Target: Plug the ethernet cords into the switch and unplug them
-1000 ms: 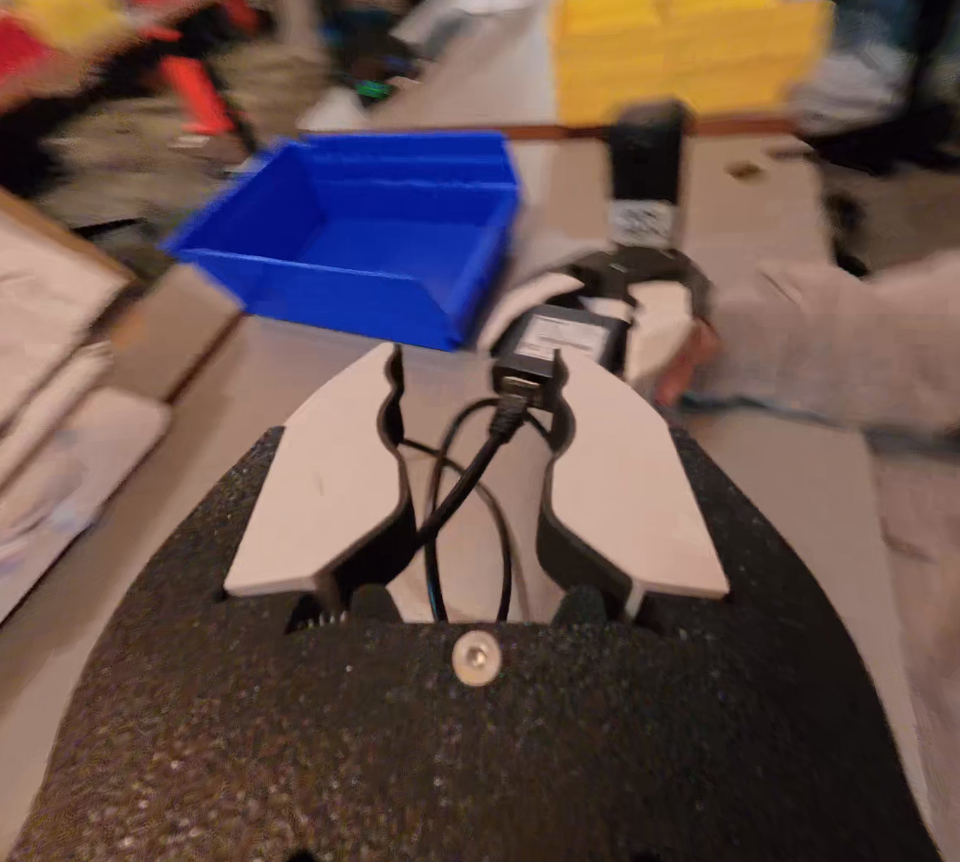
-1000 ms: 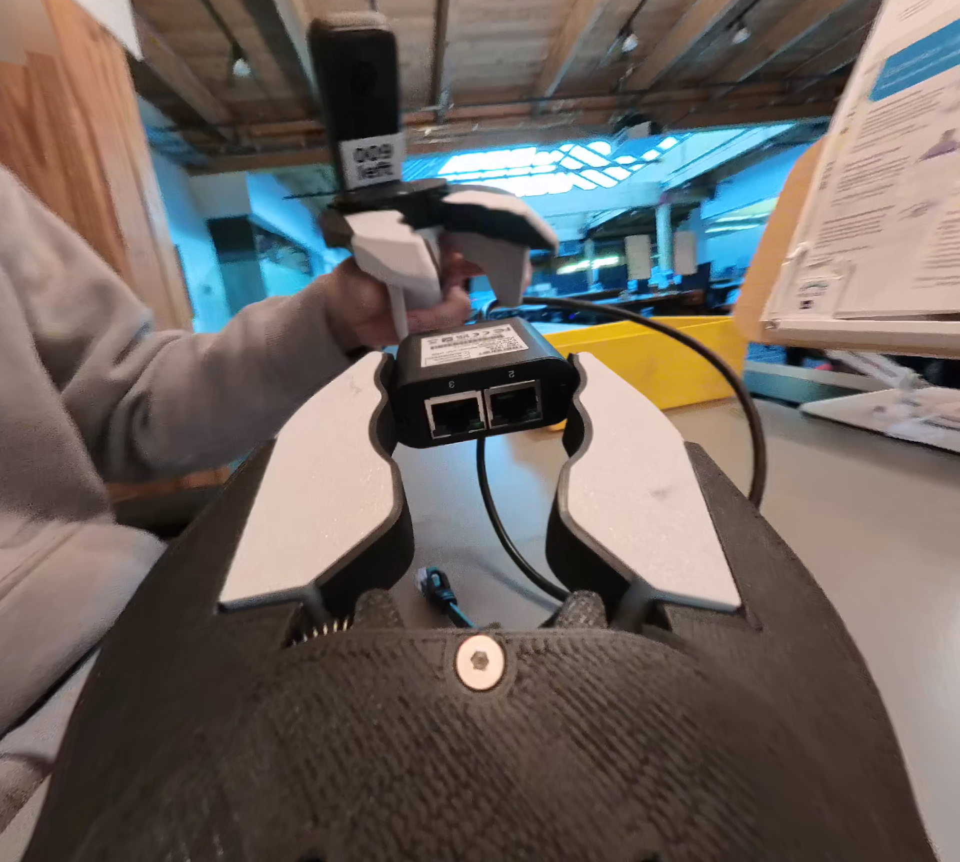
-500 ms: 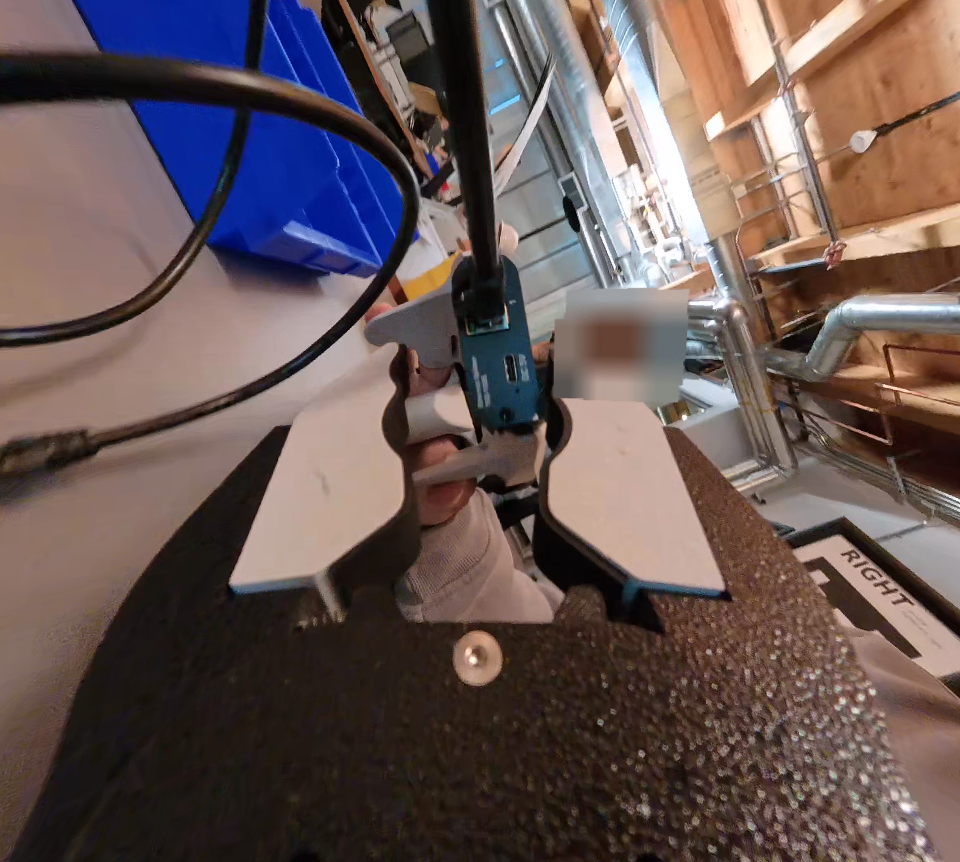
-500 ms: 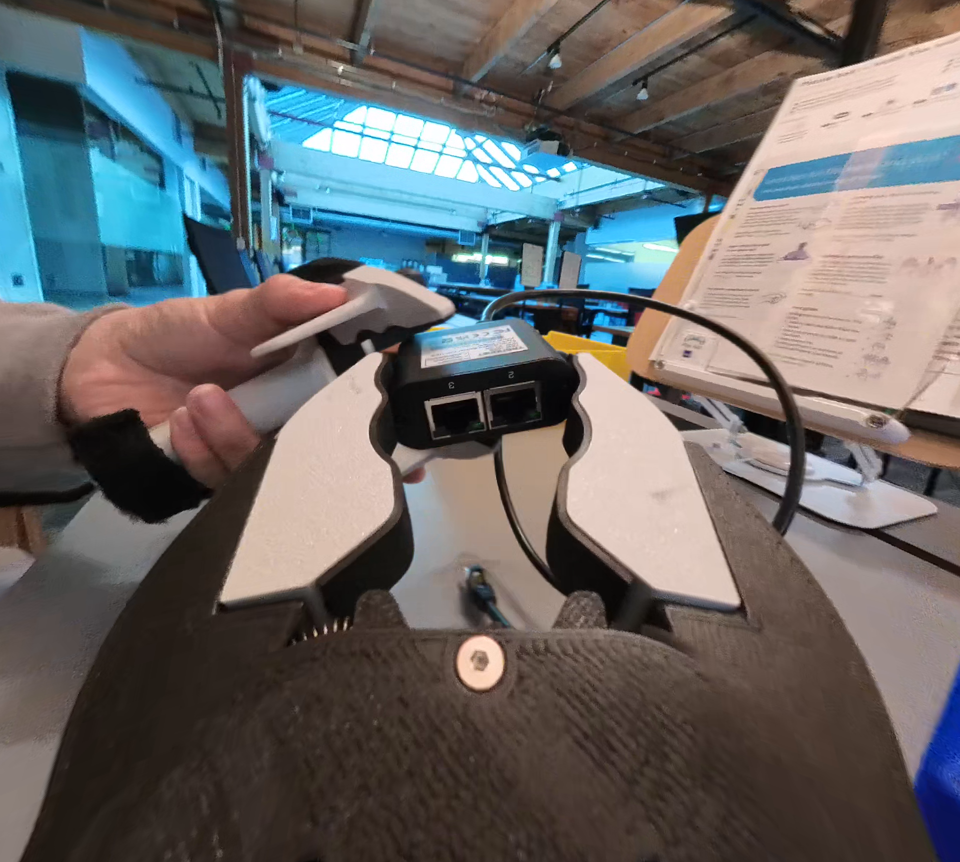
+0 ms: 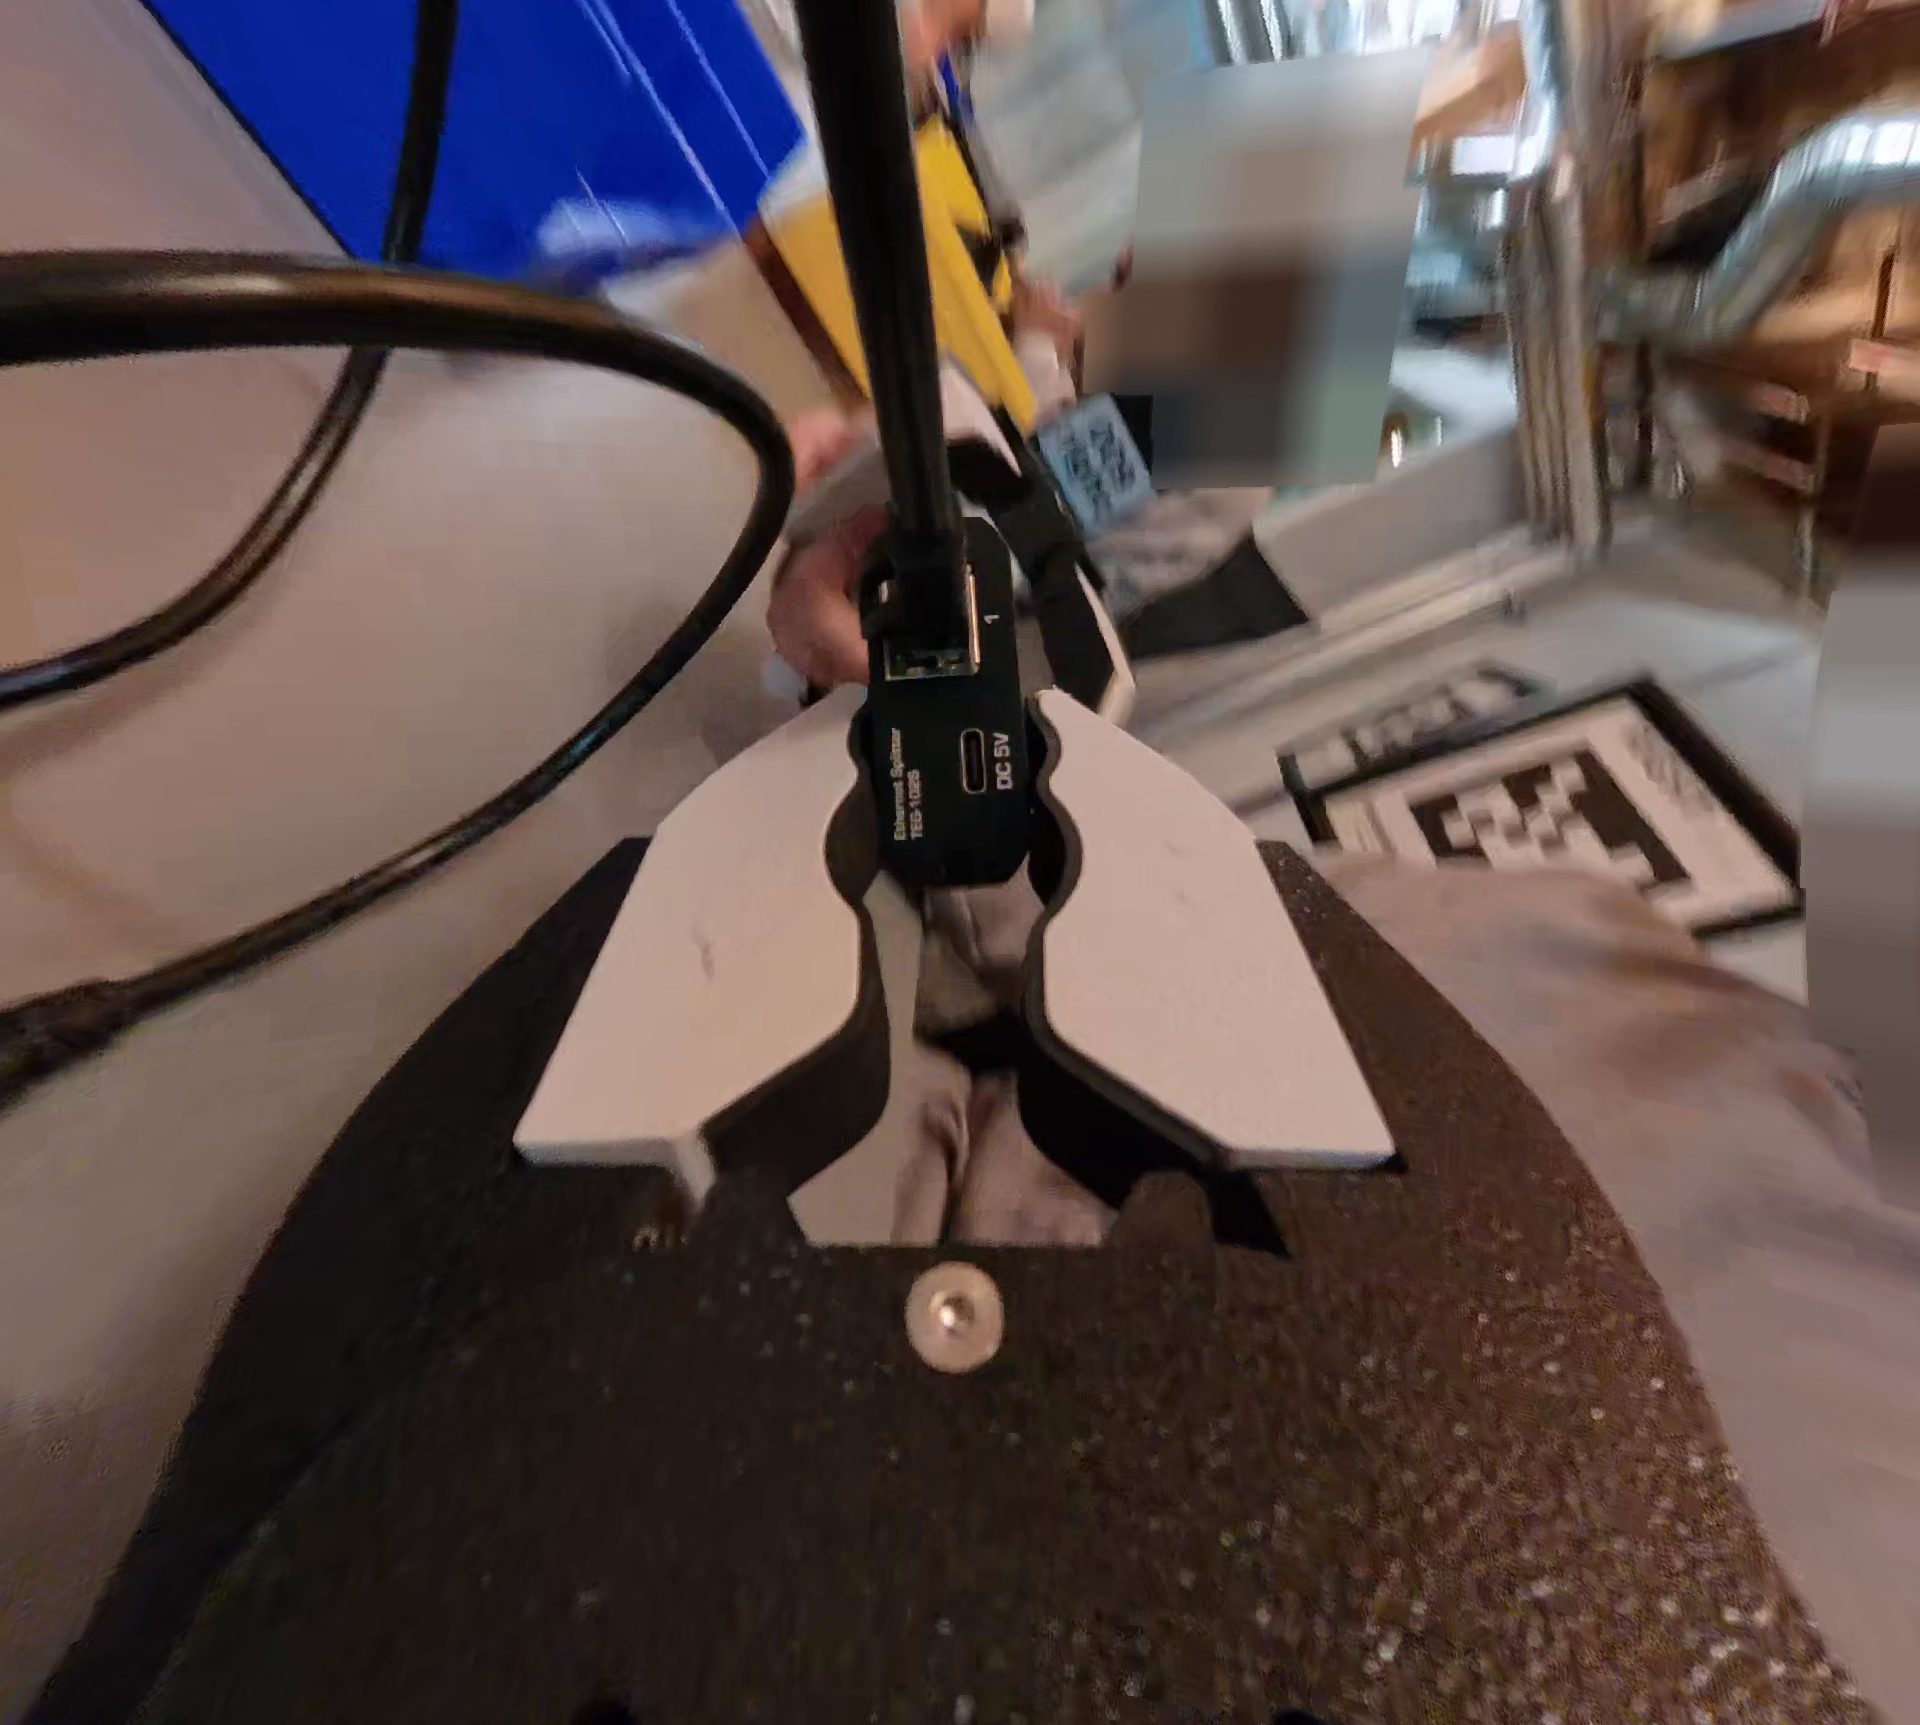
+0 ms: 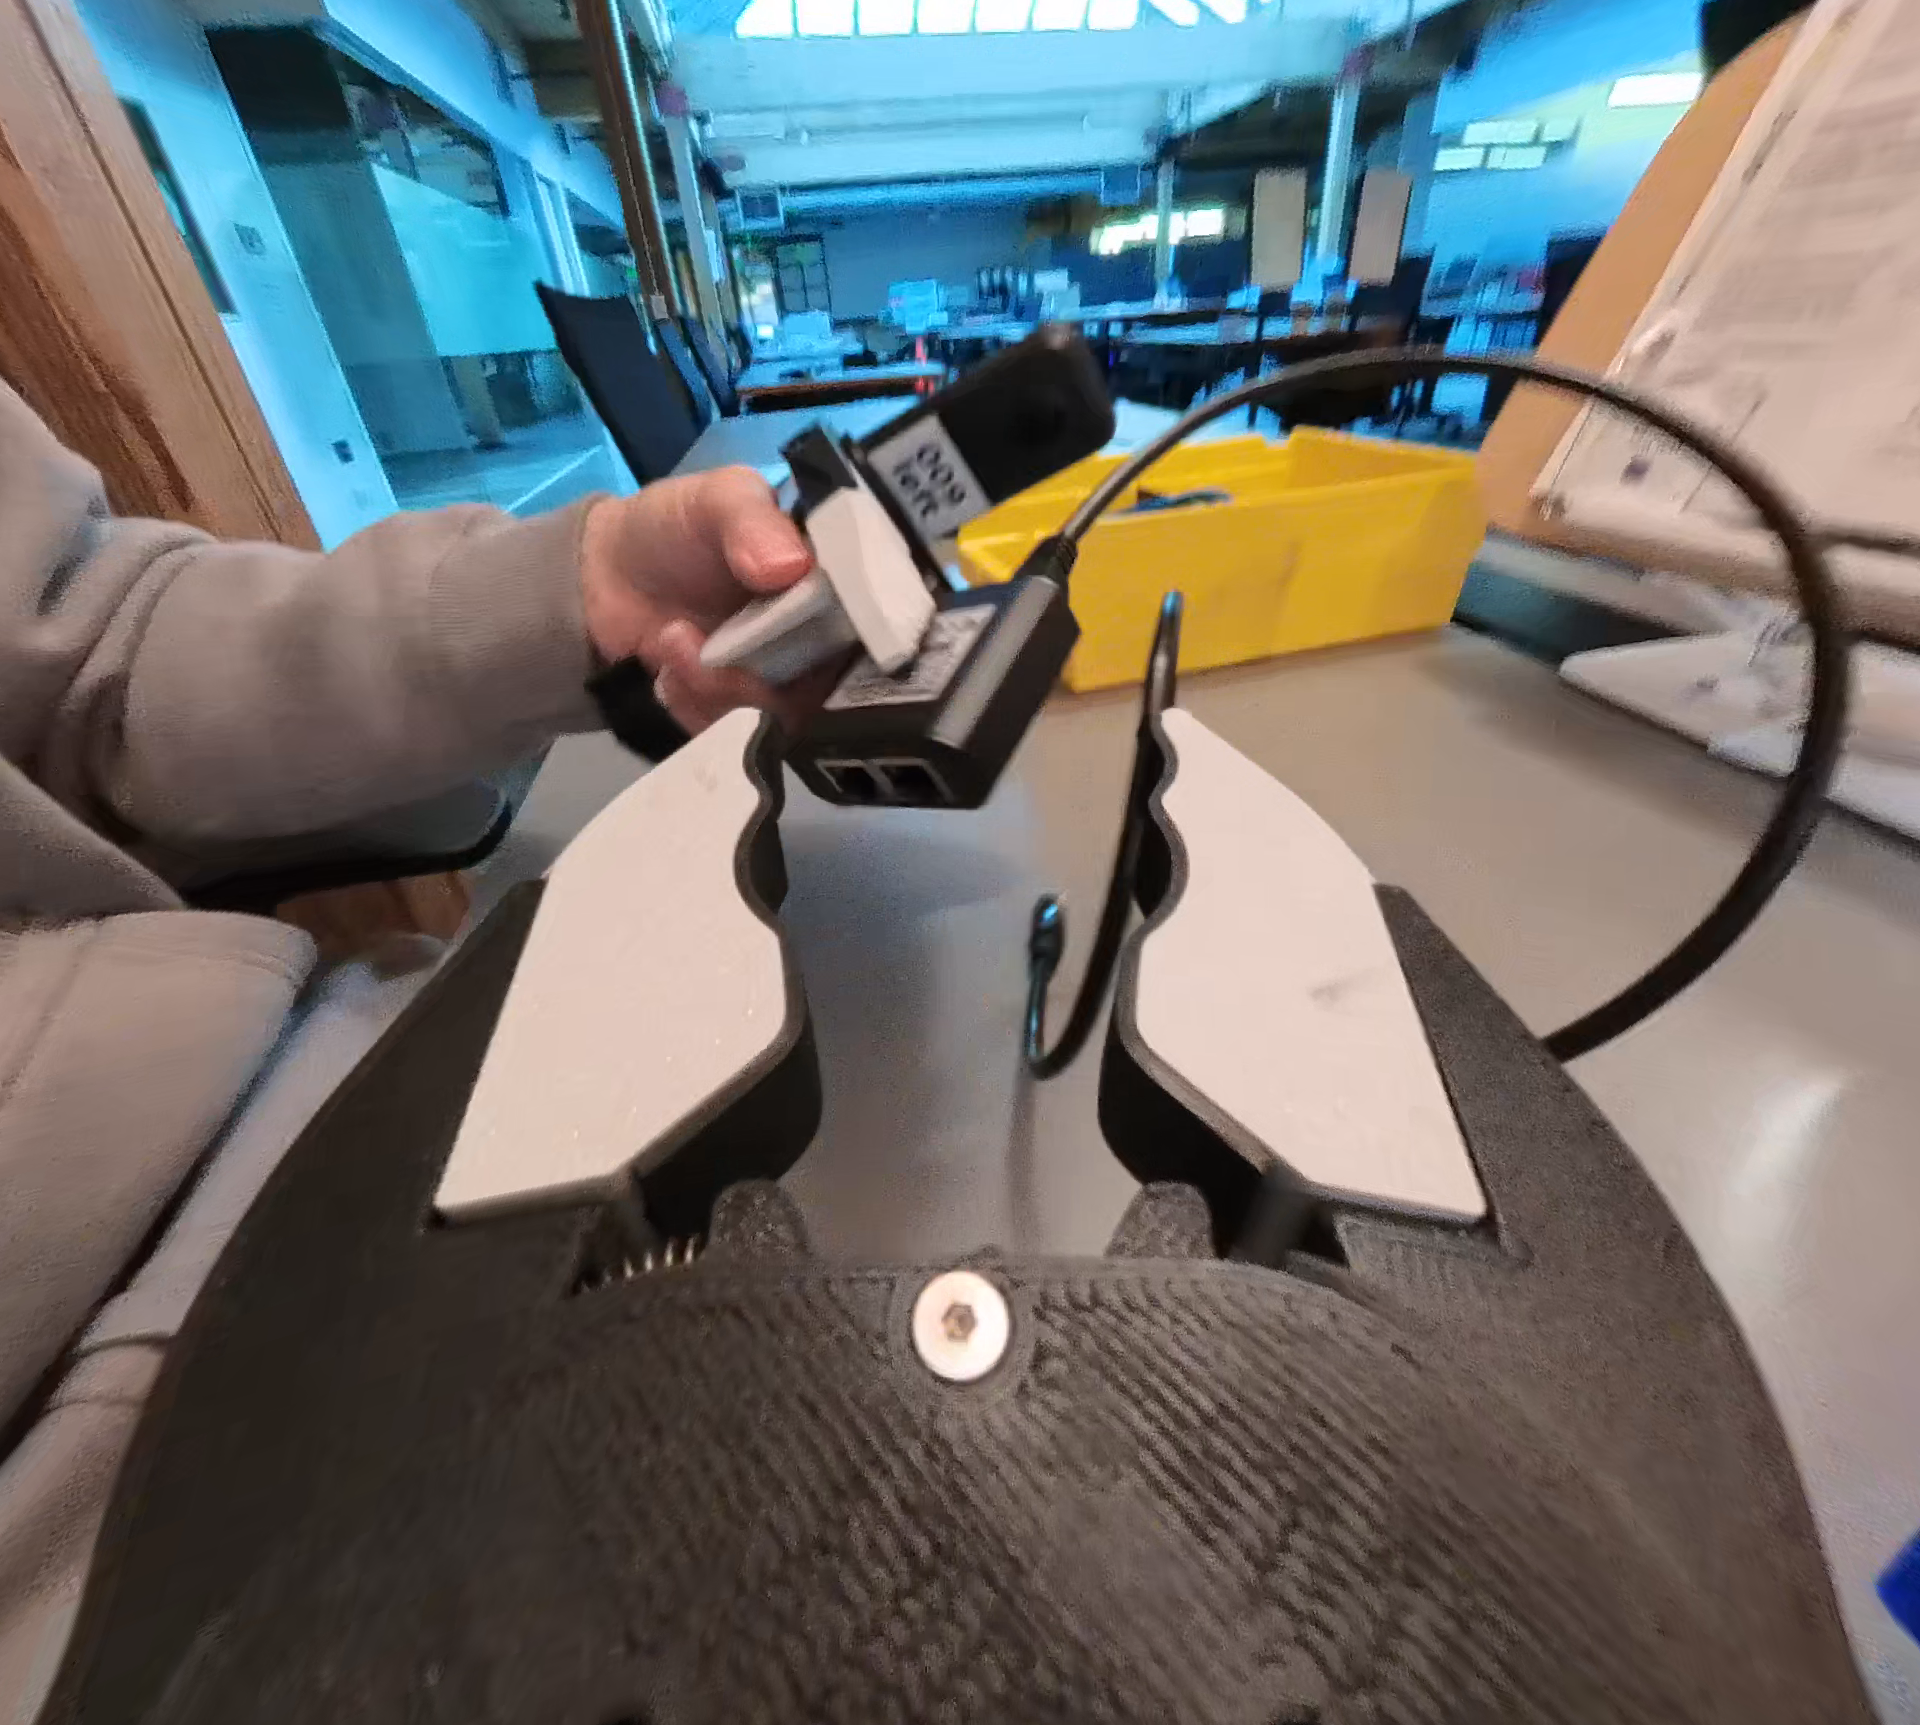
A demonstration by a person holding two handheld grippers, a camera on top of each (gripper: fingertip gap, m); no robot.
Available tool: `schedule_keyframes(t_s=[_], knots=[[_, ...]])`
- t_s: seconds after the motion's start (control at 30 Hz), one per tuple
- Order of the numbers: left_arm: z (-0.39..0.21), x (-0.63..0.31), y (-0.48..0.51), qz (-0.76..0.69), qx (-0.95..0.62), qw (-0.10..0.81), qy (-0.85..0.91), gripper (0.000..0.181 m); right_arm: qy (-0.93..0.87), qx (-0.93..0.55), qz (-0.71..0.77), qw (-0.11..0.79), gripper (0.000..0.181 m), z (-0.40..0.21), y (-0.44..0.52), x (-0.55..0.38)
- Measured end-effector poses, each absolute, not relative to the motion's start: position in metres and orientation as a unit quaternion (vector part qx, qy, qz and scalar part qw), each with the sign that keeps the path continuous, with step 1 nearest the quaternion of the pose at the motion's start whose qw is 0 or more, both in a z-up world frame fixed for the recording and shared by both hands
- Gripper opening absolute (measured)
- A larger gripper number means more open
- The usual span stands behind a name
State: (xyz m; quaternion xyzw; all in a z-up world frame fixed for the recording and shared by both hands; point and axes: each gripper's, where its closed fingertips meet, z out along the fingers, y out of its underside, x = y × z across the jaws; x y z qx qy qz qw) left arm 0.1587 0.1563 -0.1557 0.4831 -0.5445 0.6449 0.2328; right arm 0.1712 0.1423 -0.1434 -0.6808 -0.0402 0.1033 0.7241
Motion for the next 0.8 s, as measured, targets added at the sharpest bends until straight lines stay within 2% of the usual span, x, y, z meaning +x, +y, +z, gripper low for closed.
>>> schedule_keyframes(t_s=[0.07,0.17,0.3,0.33,0.43,0.57,0.67,0.7,0.77,0.8], knots=[[-0.155,0.143,0.154,0.607,0.441,0.284,-0.597,0.024,-0.038,-0.704,0.103,0.701,0.07,-0.151,0.147,0.17],[-0.161,0.135,0.151,0.56,0.416,0.307,-0.647,0.024,-0.089,-0.718,0.13,0.678,0.06,-0.157,0.151,0.147],[-0.158,0.124,0.144,0.547,0.382,0.377,-0.642,0.023,-0.169,-0.713,0.039,0.68,0.064,-0.16,0.154,0.137],[-0.161,0.122,0.143,0.539,0.381,0.381,-0.647,0.023,-0.172,-0.712,0.032,0.68,0.069,-0.161,0.155,0.136],[-0.164,0.117,0.139,0.531,0.368,0.403,-0.648,0.023,-0.203,-0.679,0.039,0.704,0.059,-0.157,0.151,0.126],[-0.167,0.114,0.139,0.523,0.368,0.404,-0.654,0.023,-0.215,-0.679,0.044,0.701,0.057,-0.16,0.151,0.123],[-0.153,0.128,0.142,0.571,0.377,0.357,-0.635,0.025,-0.195,-0.671,0.009,0.716,0.057,-0.149,0.153,0.131],[-0.148,0.137,0.147,0.591,0.389,0.324,-0.628,0.032,-0.166,-0.664,-0.013,0.729,0.057,-0.141,0.153,0.142],[-0.15,0.161,0.164,0.606,0.45,0.208,-0.623,0.052,-0.086,-0.654,-0.072,0.748,0.057,-0.129,0.149,0.172],[-0.149,0.171,0.171,0.616,0.473,0.144,-0.613,0.052,-0.057,-0.658,-0.1,0.744,0.057,-0.128,0.146,0.184]])
